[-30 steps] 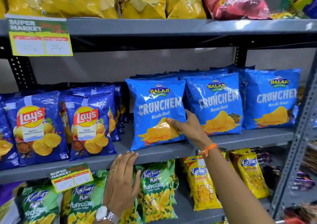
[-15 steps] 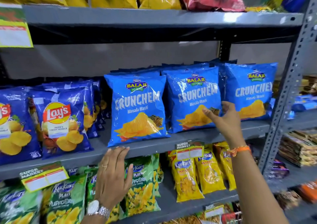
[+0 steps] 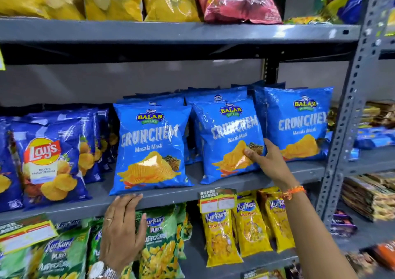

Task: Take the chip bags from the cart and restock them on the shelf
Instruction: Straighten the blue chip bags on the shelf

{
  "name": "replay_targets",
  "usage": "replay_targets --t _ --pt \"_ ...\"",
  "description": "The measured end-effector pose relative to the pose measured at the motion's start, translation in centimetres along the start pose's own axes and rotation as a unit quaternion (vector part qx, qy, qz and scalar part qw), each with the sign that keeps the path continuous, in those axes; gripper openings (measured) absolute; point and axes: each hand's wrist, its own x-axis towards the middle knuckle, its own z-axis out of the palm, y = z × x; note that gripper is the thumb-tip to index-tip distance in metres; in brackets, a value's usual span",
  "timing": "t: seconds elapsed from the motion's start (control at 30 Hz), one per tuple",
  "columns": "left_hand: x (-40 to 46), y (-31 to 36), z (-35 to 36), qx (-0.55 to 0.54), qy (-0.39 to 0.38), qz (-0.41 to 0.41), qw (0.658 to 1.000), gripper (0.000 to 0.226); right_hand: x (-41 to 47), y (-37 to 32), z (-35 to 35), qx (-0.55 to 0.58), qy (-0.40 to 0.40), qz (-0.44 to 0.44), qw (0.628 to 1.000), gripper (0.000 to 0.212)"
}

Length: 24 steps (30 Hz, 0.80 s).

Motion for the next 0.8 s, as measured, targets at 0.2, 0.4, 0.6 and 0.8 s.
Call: replay_targets --t 0.2,0.4,0.6,0.8 --pt "0.0 0.3 0.3 0.025 0.006 -0.008 1.000 0.054 -0.4 0.0 0.7 -0.018 0.035 -0.027 0.999 0.048" --pt "0.4 0.9 -0.2 0.027 0.016 0.000 1.000 0.045 -0.9 -0.2 1.6 -0.041 0.063 -0.016 0.997 0.058" --pt "0.1 0.8 -0.7 0.003 -0.013 -0.017 1.000 0.054 -4.1 -5.3 3.9 -0.093 0.245 -0.096 0.960 0.068" --pt "0.2 0.0 -1.9 -0.042 -0.057 0.000 0.997 0.056 -5.2 -13.9 14.2 0.013 -0.070 0.007 0.997 0.088"
